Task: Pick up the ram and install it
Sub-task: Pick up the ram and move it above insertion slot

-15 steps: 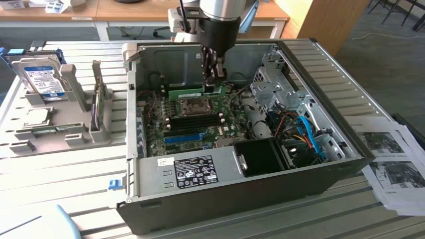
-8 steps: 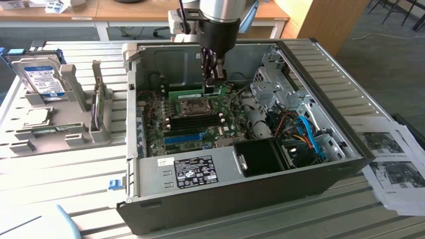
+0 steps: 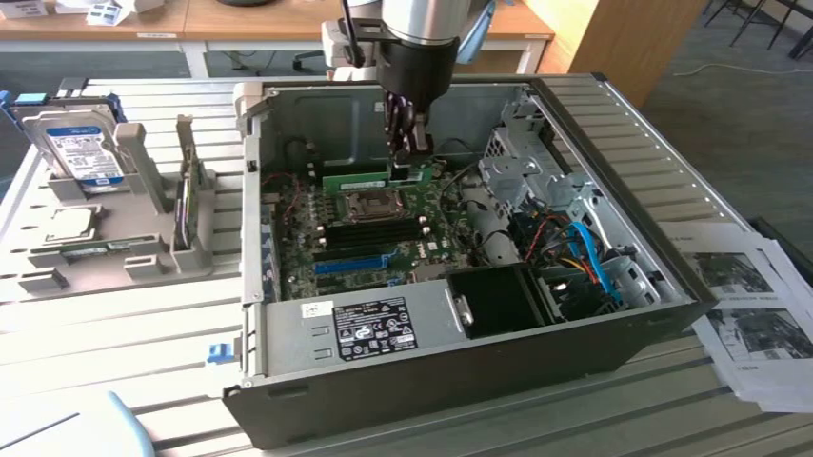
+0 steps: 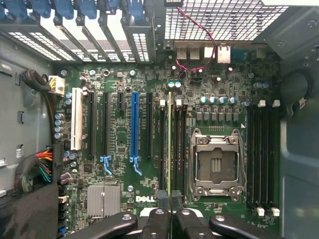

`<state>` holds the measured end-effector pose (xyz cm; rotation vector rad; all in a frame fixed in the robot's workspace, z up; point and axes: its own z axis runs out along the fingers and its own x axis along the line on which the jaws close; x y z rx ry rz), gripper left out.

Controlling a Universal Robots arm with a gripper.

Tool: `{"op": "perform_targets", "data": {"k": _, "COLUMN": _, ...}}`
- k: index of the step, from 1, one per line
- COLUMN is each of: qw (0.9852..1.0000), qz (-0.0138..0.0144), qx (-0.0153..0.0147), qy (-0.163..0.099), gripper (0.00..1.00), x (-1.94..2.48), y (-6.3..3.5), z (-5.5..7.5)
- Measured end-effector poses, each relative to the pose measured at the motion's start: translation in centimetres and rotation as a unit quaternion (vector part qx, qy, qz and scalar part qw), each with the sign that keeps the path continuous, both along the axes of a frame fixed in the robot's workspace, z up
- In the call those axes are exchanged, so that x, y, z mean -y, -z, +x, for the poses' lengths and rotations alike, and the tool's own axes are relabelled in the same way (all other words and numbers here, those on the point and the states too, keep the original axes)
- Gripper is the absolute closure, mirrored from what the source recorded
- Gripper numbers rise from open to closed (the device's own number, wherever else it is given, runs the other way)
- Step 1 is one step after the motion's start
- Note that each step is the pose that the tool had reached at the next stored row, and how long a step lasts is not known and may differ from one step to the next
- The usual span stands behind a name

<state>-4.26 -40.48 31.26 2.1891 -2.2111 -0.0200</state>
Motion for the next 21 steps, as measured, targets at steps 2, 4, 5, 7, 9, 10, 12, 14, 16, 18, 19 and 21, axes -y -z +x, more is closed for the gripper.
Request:
{"op": "perform_targets", "data": {"k": 2, "qw": 1.0, "qz": 0.0001, "qx": 0.0, "qy": 0.0, "gripper": 0.89, "x": 0.0, "y": 0.01, "z": 0.0}}
{"op": "perform_targets", "data": {"k": 4, "qw": 1.0, "qz": -0.0001, "qx": 0.0001, "qy": 0.0, "gripper": 0.89, "x": -0.01, "y": -0.02, "z": 0.0}}
{"op": "perform_targets", "data": {"k": 5, "qw": 1.0, "qz": -0.0006, "qx": 0.0001, "qy": 0.0, "gripper": 0.89, "x": -0.01, "y": -0.07, "z": 0.0}}
{"op": "perform_targets", "data": {"k": 7, "qw": 1.0, "qz": -0.0018, "qx": 0.0001, "qy": 0.0, "gripper": 0.89, "x": 0.0, "y": -0.13, "z": 0.0}}
{"op": "perform_targets", "data": {"k": 9, "qw": 1.0, "qz": -0.0034, "qx": 0.0, "qy": 0.0, "gripper": 0.89, "x": 0.0, "y": -0.2, "z": 0.0}}
{"op": "perform_targets", "data": {"k": 10, "qw": 1.0, "qz": -0.0041, "qx": 0.0, "qy": 0.0, "gripper": 0.89, "x": 0.0, "y": -0.26, "z": 0.0}}
{"op": "perform_targets", "data": {"k": 12, "qw": 1.0, "qz": -0.0041, "qx": 0.0001, "qy": 0.0, "gripper": 0.89, "x": 0.0, "y": -0.27, "z": 0.0}}
{"op": "perform_targets", "data": {"k": 14, "qw": 1.0, "qz": -0.0041, "qx": 0.0, "qy": 0.0, "gripper": 0.89, "x": 0.0, "y": -0.27, "z": 0.0}}
{"op": "perform_targets", "data": {"k": 16, "qw": 1.0, "qz": -0.0041, "qx": 0.0001, "qy": 0.0, "gripper": 0.89, "x": 0.0, "y": -0.27, "z": 0.0}}
{"op": "perform_targets", "data": {"k": 18, "qw": 1.0, "qz": -0.0042, "qx": 0.0, "qy": 0.0, "gripper": 0.89, "x": -0.01, "y": -0.38, "z": 0.0}}
{"op": "perform_targets", "data": {"k": 19, "qw": 1.0, "qz": -0.0042, "qx": 0.0, "qy": 0.0, "gripper": 0.89, "x": 0.0, "y": -0.48, "z": 0.0}}
{"op": "perform_targets", "data": {"k": 21, "qw": 1.0, "qz": -0.0045, "qx": 0.0, "qy": 0.0, "gripper": 0.89, "x": 0.0, "y": -0.75, "z": 0.0}}
